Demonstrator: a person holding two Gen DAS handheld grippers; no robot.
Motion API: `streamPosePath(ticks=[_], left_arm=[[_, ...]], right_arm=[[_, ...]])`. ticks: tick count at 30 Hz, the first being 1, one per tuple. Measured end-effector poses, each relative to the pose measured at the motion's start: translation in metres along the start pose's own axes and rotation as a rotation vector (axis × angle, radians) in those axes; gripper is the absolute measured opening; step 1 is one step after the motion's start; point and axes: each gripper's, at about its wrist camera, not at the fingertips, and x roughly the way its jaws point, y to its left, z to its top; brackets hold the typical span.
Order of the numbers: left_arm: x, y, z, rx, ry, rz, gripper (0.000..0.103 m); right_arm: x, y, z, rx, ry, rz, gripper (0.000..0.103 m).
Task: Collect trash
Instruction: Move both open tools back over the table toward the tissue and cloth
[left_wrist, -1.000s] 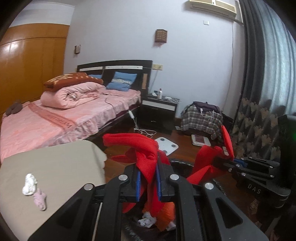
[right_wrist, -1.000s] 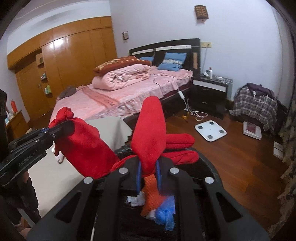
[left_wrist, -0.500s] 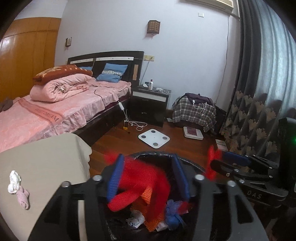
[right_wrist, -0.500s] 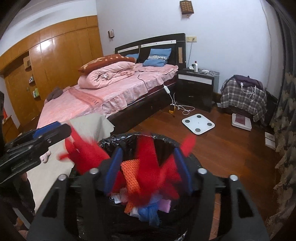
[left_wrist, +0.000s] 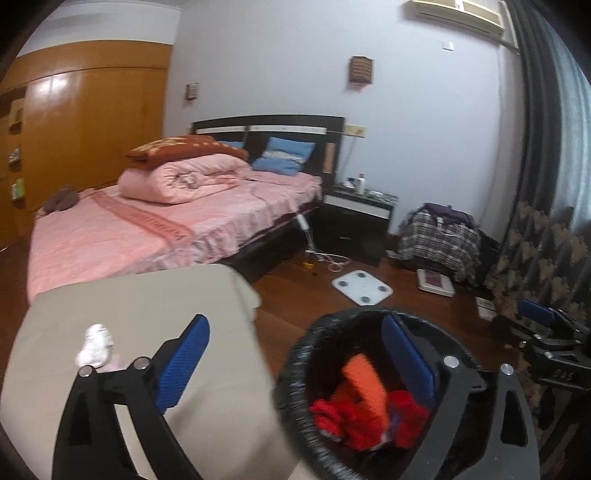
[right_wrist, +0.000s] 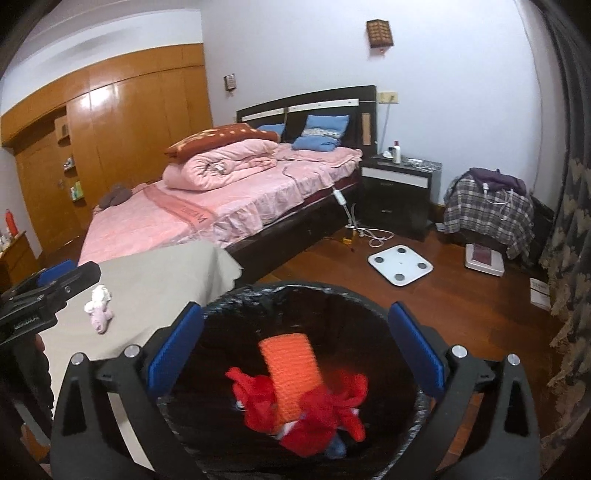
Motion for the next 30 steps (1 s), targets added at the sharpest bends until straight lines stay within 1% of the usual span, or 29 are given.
streamPosePath(ticks=[5,11,19,26,30], left_arm=[[-0.018,0.035,-0.009,-0.017,0.000,0.085,0.096],[-0.040,0.087,-0.026,-0.065,0.005,0.193,0.096],[-0.057,0.152,-0.047,-0.109,0.012,0.328,0.096],[-0.055,0.198,-0.067,-0.129,0.042,0.400,0.096],[-0.051,0.219,-0.079,-0.142,0.060,0.416,0.096]], right_arm=[[0.006,0.034,0.002,-0.023,0.018,0.049,0.098],[0.022,0.083,-0.001,-0.057,0.046,0.115,0.098],[0.046,0.150,-0.001,-0.110,0.053,0.199,0.098],[0.077,0.210,-0.006,-0.147,0.084,0.260,0.098],[0.097,0.240,-0.012,-0.160,0.104,0.288,0.098]])
